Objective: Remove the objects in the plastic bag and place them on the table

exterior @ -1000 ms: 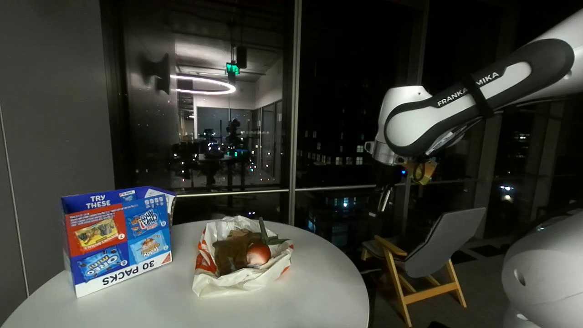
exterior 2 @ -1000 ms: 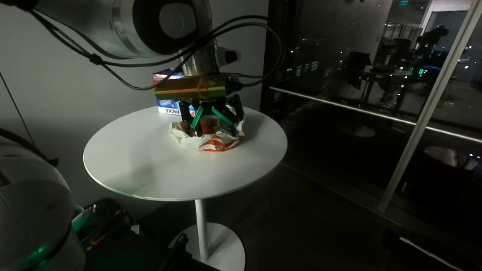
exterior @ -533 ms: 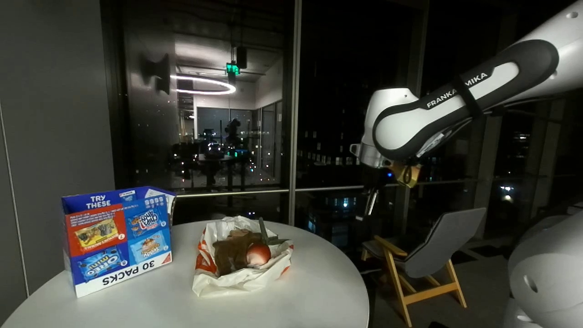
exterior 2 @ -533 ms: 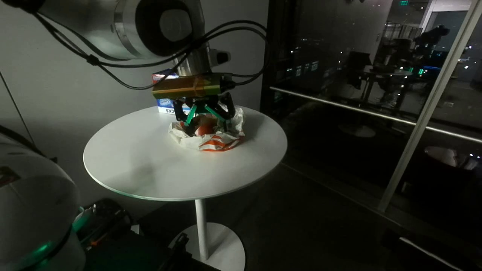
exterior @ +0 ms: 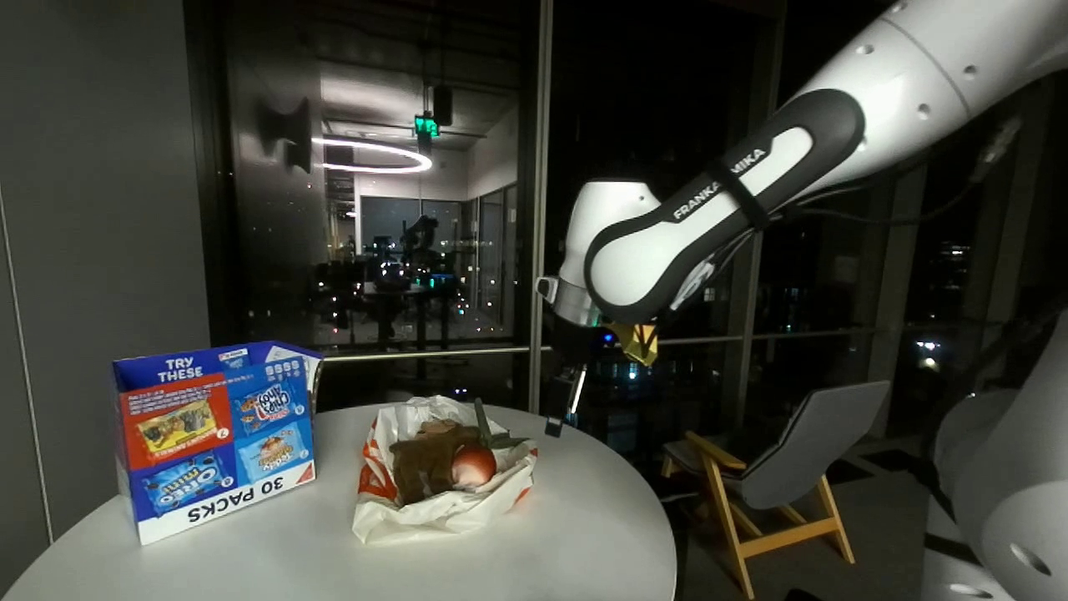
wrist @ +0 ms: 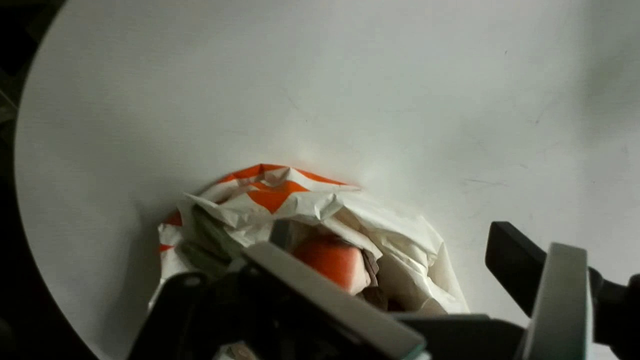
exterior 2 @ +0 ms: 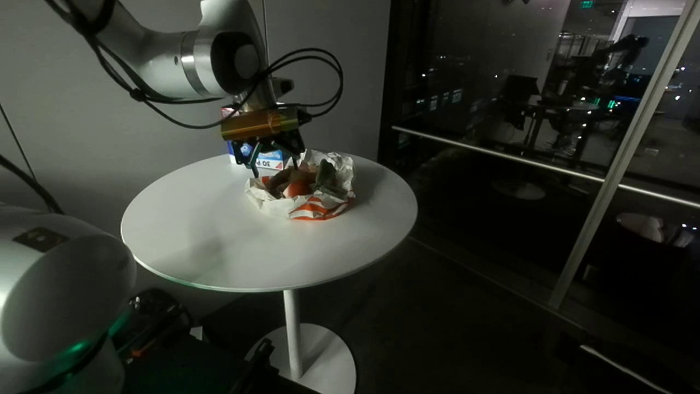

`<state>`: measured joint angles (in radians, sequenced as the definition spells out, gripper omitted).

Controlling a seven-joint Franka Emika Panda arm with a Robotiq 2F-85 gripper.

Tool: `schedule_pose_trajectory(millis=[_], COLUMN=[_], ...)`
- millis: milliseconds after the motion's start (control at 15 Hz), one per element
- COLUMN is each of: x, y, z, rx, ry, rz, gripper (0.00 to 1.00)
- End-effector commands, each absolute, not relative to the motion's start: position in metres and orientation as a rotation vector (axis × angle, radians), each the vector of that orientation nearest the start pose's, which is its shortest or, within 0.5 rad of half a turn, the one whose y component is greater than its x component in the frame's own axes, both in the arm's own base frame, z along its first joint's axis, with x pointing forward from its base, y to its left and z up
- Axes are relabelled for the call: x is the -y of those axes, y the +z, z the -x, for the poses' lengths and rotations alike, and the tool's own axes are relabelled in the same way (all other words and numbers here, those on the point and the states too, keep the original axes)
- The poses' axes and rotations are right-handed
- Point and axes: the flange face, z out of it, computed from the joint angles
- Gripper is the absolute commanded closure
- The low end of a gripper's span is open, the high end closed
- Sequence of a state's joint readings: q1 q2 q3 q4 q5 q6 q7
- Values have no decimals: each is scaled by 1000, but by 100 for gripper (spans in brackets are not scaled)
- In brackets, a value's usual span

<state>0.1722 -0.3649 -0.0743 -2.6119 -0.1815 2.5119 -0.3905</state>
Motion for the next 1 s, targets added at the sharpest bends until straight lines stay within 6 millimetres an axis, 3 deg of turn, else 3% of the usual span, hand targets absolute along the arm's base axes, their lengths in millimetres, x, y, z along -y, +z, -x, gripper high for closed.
schedule_pose_trajectory(millis=[0, 267, 467, 667, 933], x=[-75, -107, -116, -107, -84], y=[381, 361, 347, 329, 315], z=[-493, -550, -587, -616, -639], rx=[1150, 1180, 1146, 1117, 987], ry=[-369, -319, -316, -341, -283], rz=[3054, 3042, 3047, 3091, 3164], gripper=[0, 0, 0, 0, 0])
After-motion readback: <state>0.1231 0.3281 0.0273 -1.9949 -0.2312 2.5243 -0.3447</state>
